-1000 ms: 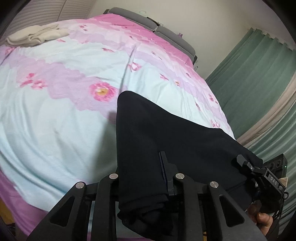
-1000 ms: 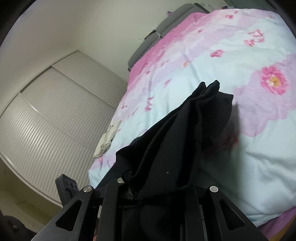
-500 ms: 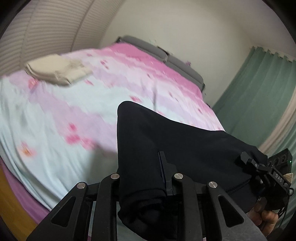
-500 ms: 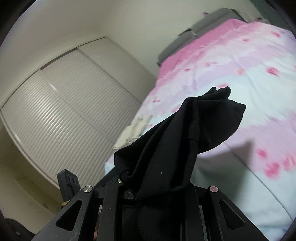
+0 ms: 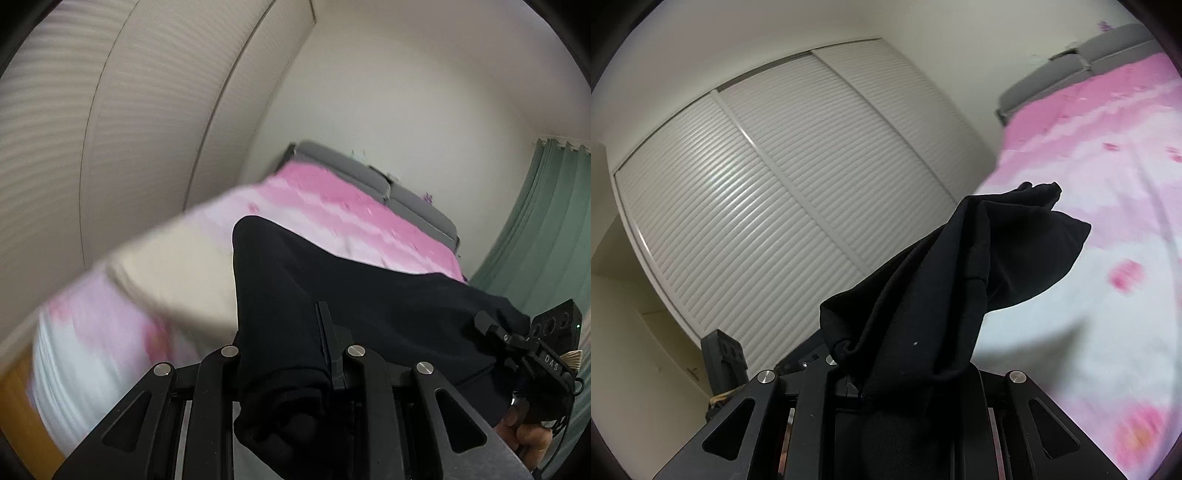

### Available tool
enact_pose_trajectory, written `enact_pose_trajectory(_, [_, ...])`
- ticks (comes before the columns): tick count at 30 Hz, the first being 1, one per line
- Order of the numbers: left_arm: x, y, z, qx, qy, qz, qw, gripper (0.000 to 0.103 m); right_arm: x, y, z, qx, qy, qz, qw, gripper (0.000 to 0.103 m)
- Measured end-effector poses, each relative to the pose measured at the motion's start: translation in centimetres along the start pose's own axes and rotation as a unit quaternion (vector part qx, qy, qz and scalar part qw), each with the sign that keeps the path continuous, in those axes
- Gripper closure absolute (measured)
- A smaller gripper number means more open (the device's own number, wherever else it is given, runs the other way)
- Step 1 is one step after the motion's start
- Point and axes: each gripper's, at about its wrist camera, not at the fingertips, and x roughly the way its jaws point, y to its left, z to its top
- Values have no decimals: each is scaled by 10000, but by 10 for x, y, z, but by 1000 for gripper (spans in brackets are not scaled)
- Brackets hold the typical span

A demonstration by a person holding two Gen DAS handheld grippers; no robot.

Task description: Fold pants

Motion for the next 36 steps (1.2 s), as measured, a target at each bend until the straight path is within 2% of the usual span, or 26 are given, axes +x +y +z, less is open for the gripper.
enact_pose_trajectory(5, [63,75,71,313,-426,64,9986,80,121,-14,34,-40,-236,293,9993,83])
enact_pose_trajectory(8, [103,118,80,384,-502,218,9978,80,193,-31,44,-8,-357,469,9983,83])
enact_pose_trajectory(10, [132,148,73,293,-454,314,9980,80,240,-52,43,177,-343,538,9978,83])
enact_pose_trajectory(12, [173,183,49,154,-176,534,9983,80,277,-79,27,391,-242,508,9976,83])
enact_pose_trajectory(14, [204,202,24,76,191,787,9967,80,306,-105,9,615,22,315,9976,83])
enact_pose_trajectory(16, [214,211,3,111,201,875,9959,79,332,-136,-19,929,416,-18,9948,83])
enact_pose_trajectory(19, [209,225,-8,-179,55,703,9973,71,334,-154,-52,908,469,-124,9947,81])
enact_pose_trajectory(23, [209,224,-20,-121,201,884,9958,63,326,-171,-66,995,408,-41,9942,72])
enact_pose_trajectory(25, [207,220,-22,-121,256,963,9950,57,323,-167,-69,963,460,-202,9941,53])
enact_pose_trajectory(26, [204,220,-23,-126,295,1022,9942,55,318,-167,-69,958,488,-448,9932,43])
enact_pose_trajectory(27, [202,219,-23,-79,315,1108,9933,51,305,-162,-73,978,484,-499,9928,43])
enact_pose_trajectory(28, [195,218,-25,47,339,1353,9902,42,301,-165,-72,1019,536,-483,9922,43])
enact_pose_trajectory(30, [182,216,-28,123,293,1735,9843,32,294,-160,-77,910,700,-546,9919,43])
enact_pose_trajectory(32, [173,216,-28,87,256,1758,9841,32,290,-151,-79,645,844,-681,9920,43])
enact_pose_trajectory(36, [147,193,-31,387,255,2013,9784,32,284,-140,-72,400,987,-1028,9890,41])
